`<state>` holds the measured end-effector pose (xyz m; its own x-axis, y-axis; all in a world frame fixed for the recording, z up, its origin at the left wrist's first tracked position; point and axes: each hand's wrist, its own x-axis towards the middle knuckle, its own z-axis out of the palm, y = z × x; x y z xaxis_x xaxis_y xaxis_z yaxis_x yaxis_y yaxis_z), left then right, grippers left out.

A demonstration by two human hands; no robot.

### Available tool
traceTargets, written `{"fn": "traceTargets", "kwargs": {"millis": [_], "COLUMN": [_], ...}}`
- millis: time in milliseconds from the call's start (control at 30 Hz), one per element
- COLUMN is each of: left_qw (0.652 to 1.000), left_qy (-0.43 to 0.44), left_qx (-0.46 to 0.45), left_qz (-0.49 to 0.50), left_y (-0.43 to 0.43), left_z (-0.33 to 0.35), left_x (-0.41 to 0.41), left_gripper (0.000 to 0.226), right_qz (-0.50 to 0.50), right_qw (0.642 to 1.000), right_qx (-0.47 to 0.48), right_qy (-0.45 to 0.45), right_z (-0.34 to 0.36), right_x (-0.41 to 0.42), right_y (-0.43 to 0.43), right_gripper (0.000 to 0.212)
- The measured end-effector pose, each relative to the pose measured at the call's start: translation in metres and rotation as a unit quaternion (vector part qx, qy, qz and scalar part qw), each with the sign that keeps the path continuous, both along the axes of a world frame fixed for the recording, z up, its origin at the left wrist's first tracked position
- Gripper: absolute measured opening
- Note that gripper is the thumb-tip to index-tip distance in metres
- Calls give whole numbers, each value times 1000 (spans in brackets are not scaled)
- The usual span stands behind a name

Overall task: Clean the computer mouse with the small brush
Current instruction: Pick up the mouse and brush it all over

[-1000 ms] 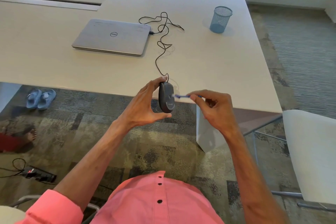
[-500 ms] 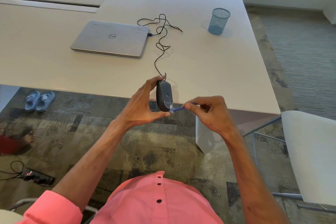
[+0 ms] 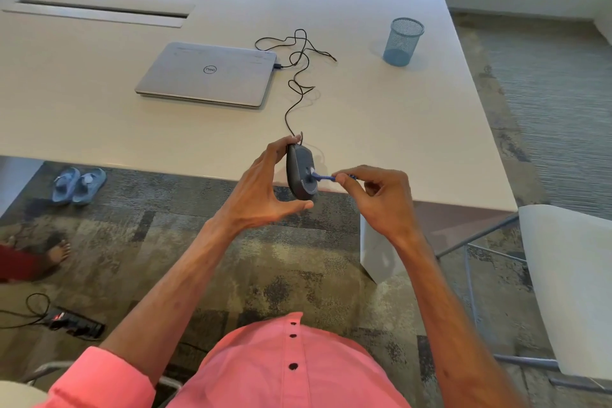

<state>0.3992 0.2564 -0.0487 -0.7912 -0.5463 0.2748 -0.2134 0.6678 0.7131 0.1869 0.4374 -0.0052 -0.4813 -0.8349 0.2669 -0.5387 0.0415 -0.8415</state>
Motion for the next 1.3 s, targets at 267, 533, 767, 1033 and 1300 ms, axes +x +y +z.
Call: {"fn": "traceTargets", "kwargs": {"millis": [267,533,767,1033,1300], "left_qw": [1000,1000,1000,999,999], "left_qy": [-7,0,-7,-5,-17], "left_qx": [2,-8,-7,-17,-20], "left_qz": [4,12,18,27,31], "left_y": [-1,-1,-3,-2,-2], "left_z": [0,2,-2,-2,-4], "left_x": [4,3,6,2,5], "left_gripper": [126,126,127,127,128], "right_qz": [-9,-42,2,-106,-18], "right_qw": [996,999,986,992,987], "right_qx": [-52,8,-53,5,-67], "right_qy": [-68,-31,-158,-73,-147], "right_z": [5,-5,2,-3,7], "right_x": [-2,15,21,25,43], "right_y": [6,3,4,0,-5], "right_gripper": [12,11,13,15,15]}}
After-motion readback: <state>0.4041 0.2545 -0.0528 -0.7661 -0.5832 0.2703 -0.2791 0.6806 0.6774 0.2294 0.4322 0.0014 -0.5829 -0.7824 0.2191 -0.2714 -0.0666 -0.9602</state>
